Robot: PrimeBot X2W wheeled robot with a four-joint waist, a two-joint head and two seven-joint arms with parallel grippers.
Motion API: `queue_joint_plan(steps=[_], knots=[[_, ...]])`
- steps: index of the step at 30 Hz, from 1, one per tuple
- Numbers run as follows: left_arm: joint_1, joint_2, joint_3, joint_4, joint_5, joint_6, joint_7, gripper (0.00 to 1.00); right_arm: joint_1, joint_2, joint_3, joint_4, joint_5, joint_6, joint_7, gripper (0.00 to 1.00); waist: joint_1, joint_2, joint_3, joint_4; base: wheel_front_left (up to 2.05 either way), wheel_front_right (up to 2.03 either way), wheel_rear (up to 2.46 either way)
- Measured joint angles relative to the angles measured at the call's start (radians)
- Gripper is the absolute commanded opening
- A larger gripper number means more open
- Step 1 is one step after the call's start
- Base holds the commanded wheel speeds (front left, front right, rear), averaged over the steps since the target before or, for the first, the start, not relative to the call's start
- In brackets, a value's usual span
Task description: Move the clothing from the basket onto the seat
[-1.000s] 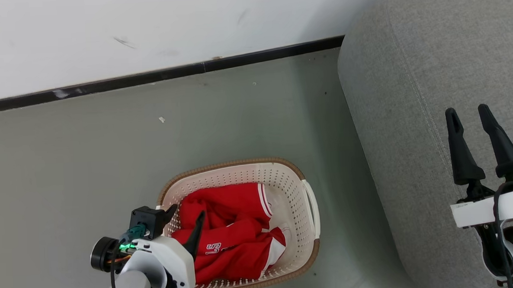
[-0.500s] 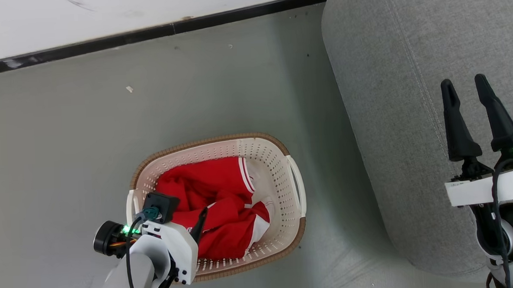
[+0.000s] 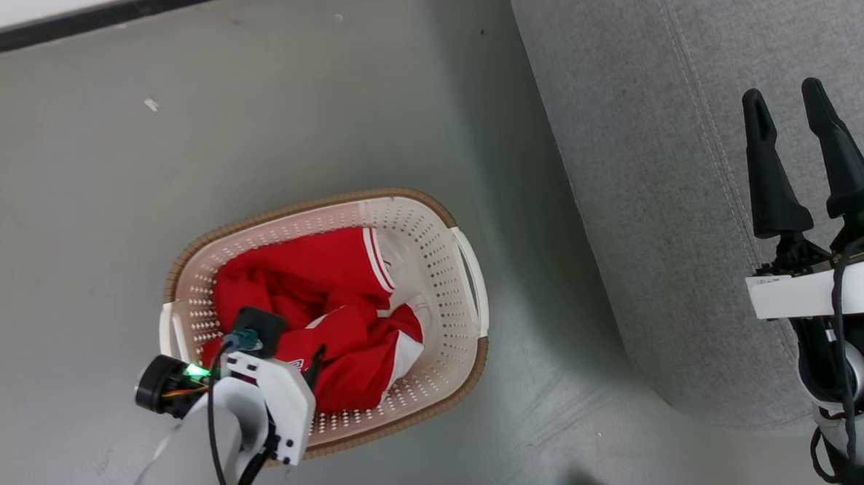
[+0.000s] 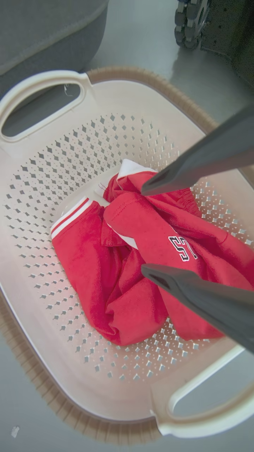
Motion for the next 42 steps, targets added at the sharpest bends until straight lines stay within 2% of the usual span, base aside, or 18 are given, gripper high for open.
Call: queue_joint_plan(steps=[22,32,42], knots=[[-0.130,0.047,-0.047,0.146,0.058,-0.001,0.055,1.00,-0.097,0.035,0.063,-0.009,0.007,0.000,-0.001,1.00,0.0000,0.0000,0.156,-0.095,0.00,0.00,0.00],[-0.176,0.069,-0.080,0.209,0.101,0.009,0.110,1.00,-0.153,0.050,0.130,-0.013,0.022,0.000,-0.001,1.00,0.0000,0.0000,0.217,-0.129,0.00,0.00,0.00],[-0.203,0.073,-0.129,0.263,0.131,0.008,0.178,1.00,-0.190,0.066,0.135,-0.043,0.029,0.000,-0.002,1.00,0.0000,0.0000,0.262,-0.161,0.00,0.00,0.00]])
